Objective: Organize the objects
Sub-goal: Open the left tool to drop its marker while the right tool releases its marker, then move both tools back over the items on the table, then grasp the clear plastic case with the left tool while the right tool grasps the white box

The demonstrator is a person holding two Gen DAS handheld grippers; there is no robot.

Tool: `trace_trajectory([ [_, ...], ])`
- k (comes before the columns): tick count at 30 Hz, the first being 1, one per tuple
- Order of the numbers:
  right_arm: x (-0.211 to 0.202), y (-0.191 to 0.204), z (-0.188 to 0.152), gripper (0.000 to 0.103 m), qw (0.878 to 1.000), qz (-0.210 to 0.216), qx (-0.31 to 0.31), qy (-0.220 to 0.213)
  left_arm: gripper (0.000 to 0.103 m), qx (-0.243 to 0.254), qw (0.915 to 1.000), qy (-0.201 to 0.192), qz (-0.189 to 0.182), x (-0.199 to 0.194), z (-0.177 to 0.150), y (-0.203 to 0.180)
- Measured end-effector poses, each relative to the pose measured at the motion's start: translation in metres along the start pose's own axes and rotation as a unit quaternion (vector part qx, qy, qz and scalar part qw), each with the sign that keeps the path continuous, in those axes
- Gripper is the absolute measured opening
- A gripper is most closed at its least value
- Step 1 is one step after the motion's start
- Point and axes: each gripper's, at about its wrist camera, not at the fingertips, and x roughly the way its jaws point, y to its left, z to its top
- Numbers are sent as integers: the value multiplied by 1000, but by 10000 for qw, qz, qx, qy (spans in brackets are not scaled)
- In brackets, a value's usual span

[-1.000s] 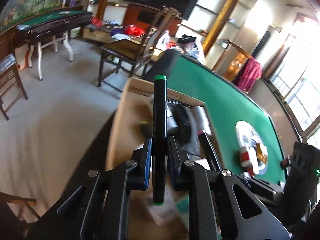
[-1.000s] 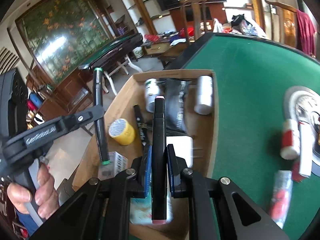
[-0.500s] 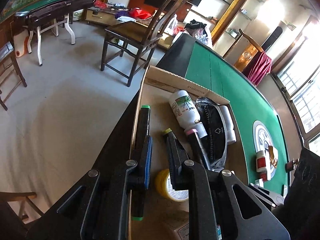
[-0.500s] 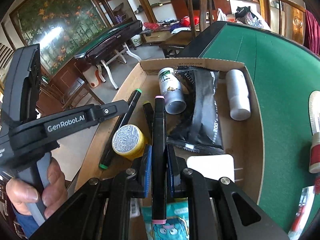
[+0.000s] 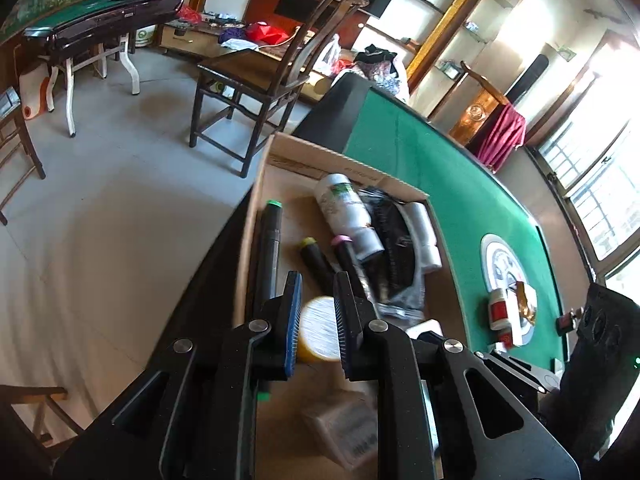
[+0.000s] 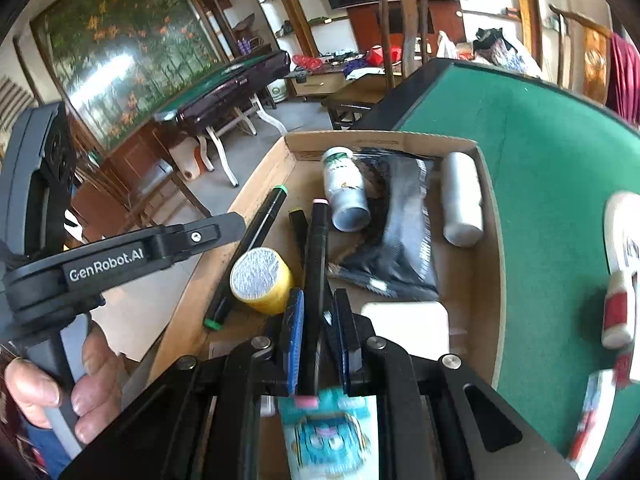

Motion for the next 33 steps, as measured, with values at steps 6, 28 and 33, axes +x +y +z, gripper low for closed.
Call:
trace_trajectory([
  [6,-37,-37,-18,14,9991,113,394,-145,14,351,9993,24,-111,-7,-14,-44],
  [28,-171,-244,-74,31,9643,-413,2227,-1370,38,1837,9728,1412,29,89,-121,-258],
  [33,-171,-236,-74,36,9647,-372,2213,-1381,39,1982,9690,1429,358,108,-130,-272],
])
